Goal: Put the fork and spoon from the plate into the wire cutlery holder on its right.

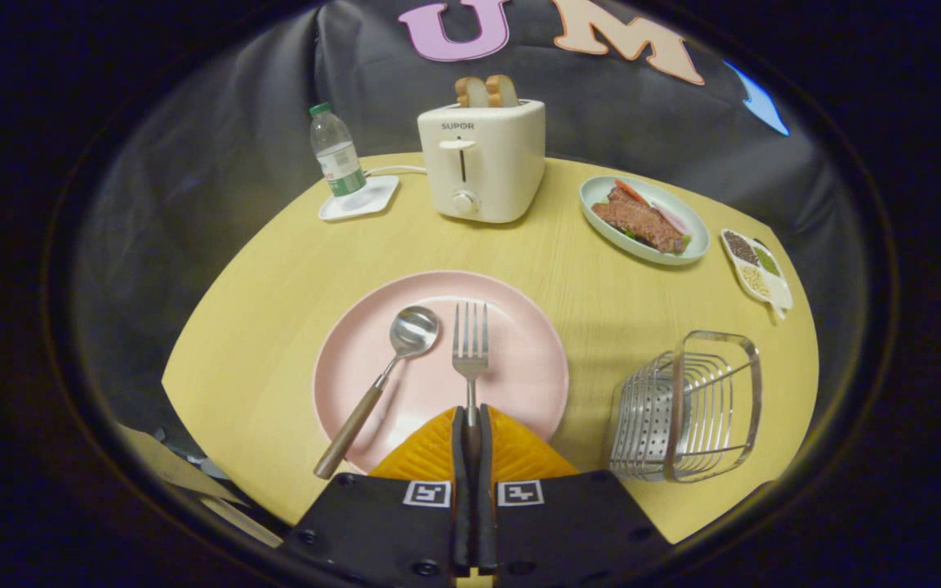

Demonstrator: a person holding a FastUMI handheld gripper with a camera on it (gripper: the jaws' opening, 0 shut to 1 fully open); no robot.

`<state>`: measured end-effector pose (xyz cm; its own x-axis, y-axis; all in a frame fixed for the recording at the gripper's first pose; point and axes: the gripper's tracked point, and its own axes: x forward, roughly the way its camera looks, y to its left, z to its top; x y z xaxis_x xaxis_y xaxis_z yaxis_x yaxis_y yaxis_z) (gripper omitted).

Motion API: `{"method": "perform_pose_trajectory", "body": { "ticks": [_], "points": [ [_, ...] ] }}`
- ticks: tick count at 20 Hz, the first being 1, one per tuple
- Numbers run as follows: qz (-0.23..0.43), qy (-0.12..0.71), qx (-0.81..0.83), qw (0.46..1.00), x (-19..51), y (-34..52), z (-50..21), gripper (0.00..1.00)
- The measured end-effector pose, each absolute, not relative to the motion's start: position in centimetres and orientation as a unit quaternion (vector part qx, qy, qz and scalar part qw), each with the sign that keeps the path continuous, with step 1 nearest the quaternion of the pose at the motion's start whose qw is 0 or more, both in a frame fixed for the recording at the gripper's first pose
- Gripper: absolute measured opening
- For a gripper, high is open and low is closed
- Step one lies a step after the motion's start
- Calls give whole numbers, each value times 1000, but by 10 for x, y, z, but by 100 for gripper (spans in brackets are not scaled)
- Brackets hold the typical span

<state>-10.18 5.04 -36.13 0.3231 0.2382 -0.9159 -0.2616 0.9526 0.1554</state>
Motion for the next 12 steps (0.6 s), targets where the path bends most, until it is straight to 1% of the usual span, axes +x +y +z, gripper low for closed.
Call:
{"method": "perform_pose_trajectory", "body": {
  "ticks": [5, 12],
  "points": [
    [173, 562, -32, 808, -98, 33, -332, 7],
    [175, 577, -28, 797, -86, -6, -298, 7]
  ]
}}
